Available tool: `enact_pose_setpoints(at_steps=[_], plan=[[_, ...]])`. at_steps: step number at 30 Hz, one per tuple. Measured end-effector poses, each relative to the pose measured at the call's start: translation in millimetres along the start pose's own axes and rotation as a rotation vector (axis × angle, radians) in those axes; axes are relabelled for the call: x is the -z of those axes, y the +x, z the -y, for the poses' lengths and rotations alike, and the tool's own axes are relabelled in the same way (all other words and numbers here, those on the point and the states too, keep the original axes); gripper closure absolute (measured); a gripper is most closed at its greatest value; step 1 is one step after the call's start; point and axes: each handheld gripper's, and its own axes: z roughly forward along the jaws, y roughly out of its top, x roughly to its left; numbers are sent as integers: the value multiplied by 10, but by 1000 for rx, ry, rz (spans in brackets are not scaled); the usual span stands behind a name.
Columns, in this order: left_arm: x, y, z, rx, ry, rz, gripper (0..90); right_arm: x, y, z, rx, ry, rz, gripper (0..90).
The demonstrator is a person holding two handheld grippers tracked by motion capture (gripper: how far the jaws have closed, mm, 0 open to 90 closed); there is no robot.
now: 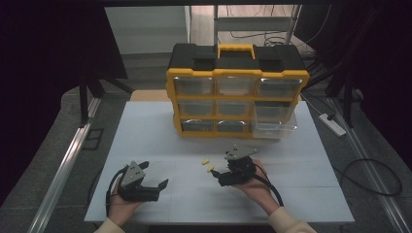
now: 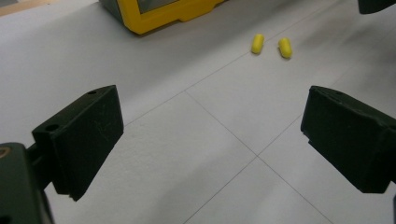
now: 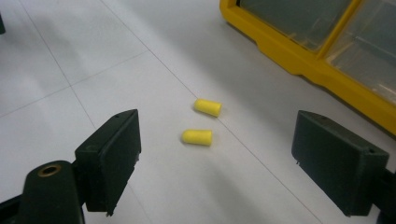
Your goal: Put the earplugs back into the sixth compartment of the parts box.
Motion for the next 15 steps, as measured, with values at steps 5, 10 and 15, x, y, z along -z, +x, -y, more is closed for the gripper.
enact_pose_setpoints(at_steps=[5, 10, 15], plan=[[-8, -4, 2, -2, 3, 1, 56, -95, 4, -21, 2, 28, -10, 160], [-8, -4, 4, -2, 5, 1, 56, -236, 33, -39, 12, 71, -21, 163], [-8, -4, 5, -5, 7, 2, 57, -389, 59, -16, 34, 139, -17, 175]])
